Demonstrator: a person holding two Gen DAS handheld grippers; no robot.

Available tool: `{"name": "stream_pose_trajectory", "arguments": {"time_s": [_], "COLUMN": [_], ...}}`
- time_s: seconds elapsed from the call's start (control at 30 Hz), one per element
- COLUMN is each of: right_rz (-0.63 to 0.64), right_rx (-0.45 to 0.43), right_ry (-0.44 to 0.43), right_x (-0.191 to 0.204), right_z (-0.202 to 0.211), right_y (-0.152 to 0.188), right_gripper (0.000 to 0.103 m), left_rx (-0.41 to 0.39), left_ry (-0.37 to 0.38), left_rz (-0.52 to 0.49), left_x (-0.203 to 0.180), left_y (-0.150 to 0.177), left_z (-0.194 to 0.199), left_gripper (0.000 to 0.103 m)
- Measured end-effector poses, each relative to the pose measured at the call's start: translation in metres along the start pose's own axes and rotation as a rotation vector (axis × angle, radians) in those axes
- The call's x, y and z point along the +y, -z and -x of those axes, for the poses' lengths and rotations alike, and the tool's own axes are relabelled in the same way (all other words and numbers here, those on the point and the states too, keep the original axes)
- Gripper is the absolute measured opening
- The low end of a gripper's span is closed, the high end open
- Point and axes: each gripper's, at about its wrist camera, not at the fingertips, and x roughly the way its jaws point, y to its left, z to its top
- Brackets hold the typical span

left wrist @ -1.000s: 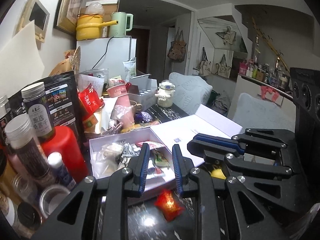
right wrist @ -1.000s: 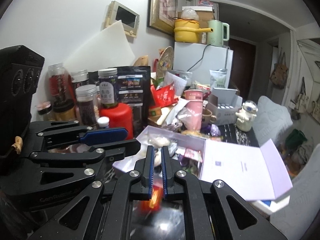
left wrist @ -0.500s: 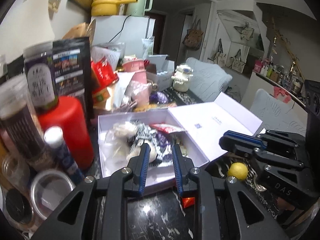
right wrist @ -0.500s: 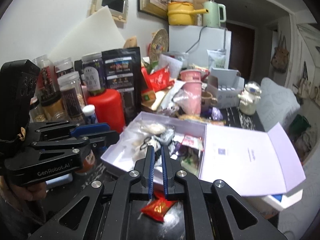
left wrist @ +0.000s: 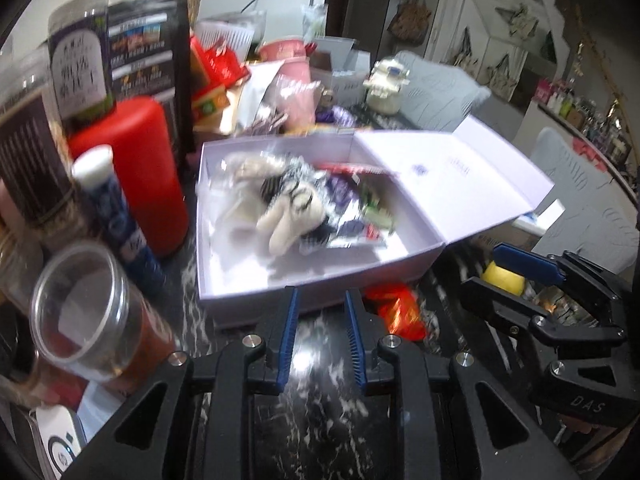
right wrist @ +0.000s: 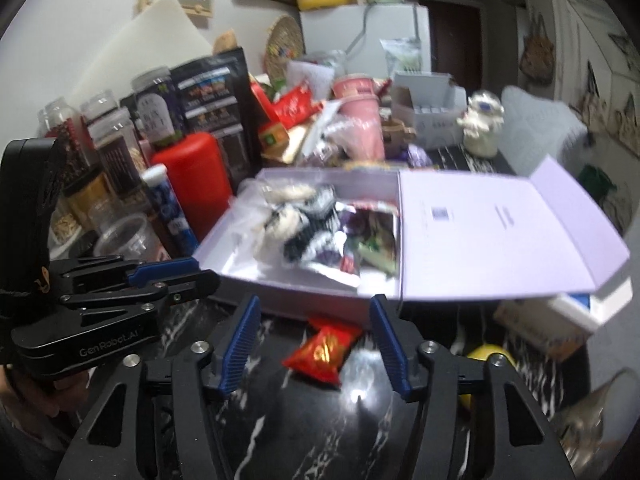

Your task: Organize soft objects

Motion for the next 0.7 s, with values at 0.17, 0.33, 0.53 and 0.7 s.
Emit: {"name": "stream_pose_trajectory", "arguments": {"time_s": [0.17, 0.33, 0.53, 0.7], "right_rz": [-0.030, -0.056, -0.081, -0.104], "right_rx": [0.051, 0.102, 0.142, 0.166], "right_ry": [0.021, 0.030, 0.043, 0.033], "right_x": [-0.004, -0.008, -0.010, -0.013], "right_z": [-0.016, -0.036, -0.058, -0.074], "right_y": [0.017, 0.027, 0.031, 0.034], "right_gripper": [0.064, 0.066, 0.069, 0.069], "left_rx": [0.040, 0.068, 0.087, 0.096], "left_ry": [-0.029, -0.030, -0.021, -0.003], "left_rz": [0.000, -0.001, 0.001, 0.000], "left_x": [0.001, 0.001, 0.002, 0.001], "left_y": [0.013, 0.021, 0.025, 0.026], "left_z": [-0.011, -0.019, -0.027, -0.031], "left_gripper": [0.024, 0.024, 0.024, 0.024]}}
